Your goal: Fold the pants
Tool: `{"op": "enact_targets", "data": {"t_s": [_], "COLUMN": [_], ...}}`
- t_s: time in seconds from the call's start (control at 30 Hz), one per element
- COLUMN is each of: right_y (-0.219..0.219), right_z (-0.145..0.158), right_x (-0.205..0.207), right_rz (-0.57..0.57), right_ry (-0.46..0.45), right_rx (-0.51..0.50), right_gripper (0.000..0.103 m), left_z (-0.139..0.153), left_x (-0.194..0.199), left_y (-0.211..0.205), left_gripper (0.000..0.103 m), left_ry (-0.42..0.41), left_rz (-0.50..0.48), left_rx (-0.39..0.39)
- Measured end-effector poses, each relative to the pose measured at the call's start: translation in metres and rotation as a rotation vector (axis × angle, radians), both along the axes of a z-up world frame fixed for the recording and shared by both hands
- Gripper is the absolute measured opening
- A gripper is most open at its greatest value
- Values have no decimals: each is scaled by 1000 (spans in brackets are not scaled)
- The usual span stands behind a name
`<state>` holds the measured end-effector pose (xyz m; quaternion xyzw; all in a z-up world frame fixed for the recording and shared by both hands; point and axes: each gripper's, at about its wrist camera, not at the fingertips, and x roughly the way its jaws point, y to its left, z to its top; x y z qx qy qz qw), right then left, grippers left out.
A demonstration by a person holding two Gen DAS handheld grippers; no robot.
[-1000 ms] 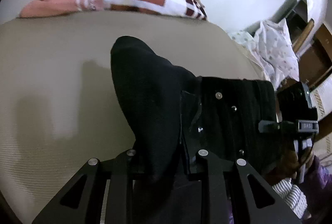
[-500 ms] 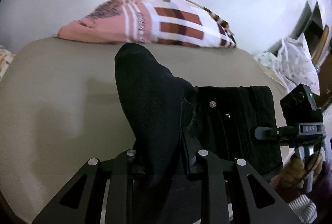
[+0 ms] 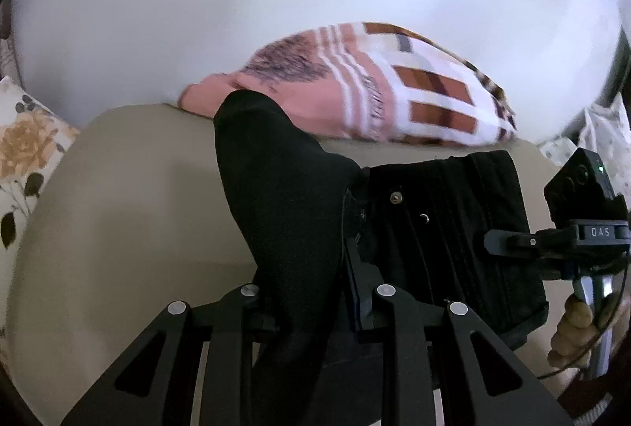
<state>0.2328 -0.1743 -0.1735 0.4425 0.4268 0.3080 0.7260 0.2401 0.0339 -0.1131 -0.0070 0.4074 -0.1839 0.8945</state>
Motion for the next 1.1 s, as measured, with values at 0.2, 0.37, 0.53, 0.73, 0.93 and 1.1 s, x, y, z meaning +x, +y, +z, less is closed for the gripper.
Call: {"op": "enact_targets", "data": {"t_s": [0.2, 0.37, 0.53, 0.73, 0.93, 1.1], "right_y": [19, 29, 30, 39, 54, 52], "right_z": [-2, -13, -24, -19, -21, -3], "right_x": [51, 83, 99, 85, 85, 72], "right_rz": [13, 11, 1, -10, -44, -126], "right_ry": [-20, -20, -18, -56, -44, -92], "right_rx": [1, -10, -84, -344, -526, -575], "right_gripper": [26, 26, 25, 25, 42, 47], "left_z": [-8, -26, -54, -75, -84, -65], "left_x": [42, 74, 91, 93, 88, 71], "left_y": [23, 39, 52, 67, 76, 79], "left_gripper": [24, 24, 26, 56, 81, 81], "left_ry": [-12, -7, 16, 15, -13, -60], "left_rz": [49, 82, 107, 172, 263, 303], "left_rx": [7, 27, 47, 43, 109, 134]}}
